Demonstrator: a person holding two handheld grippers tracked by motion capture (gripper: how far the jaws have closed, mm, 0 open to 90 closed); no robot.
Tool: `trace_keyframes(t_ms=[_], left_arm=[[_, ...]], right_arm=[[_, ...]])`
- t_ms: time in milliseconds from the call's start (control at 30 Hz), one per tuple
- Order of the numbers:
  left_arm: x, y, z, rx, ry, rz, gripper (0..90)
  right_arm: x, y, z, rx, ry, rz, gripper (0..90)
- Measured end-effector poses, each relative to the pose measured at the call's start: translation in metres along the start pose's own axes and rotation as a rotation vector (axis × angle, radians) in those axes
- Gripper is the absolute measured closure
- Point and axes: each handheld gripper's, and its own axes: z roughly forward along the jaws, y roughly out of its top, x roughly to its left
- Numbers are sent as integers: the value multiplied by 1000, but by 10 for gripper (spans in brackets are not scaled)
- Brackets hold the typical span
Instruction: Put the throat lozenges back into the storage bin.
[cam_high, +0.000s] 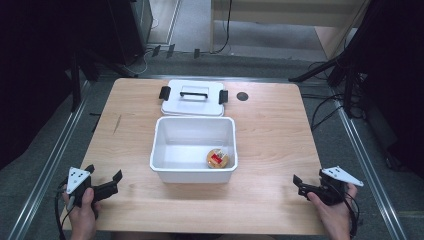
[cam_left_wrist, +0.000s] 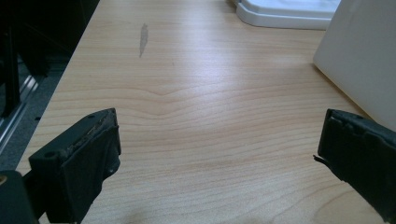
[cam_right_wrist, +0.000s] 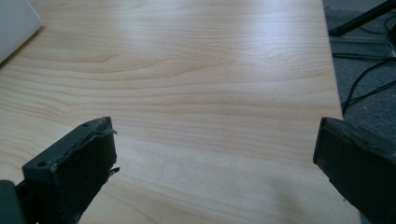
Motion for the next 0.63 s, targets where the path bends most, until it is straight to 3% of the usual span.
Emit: trace_keyframes(t_ms=[267, 633], left_arm=[[0, 0, 0, 0, 0, 0, 0], [1, 1, 1, 4, -3, -4, 0]], right_arm=[[-14, -19, -16, -47, -26, 48, 0], [-14, -26, -19, -69, -26, 65, 0]])
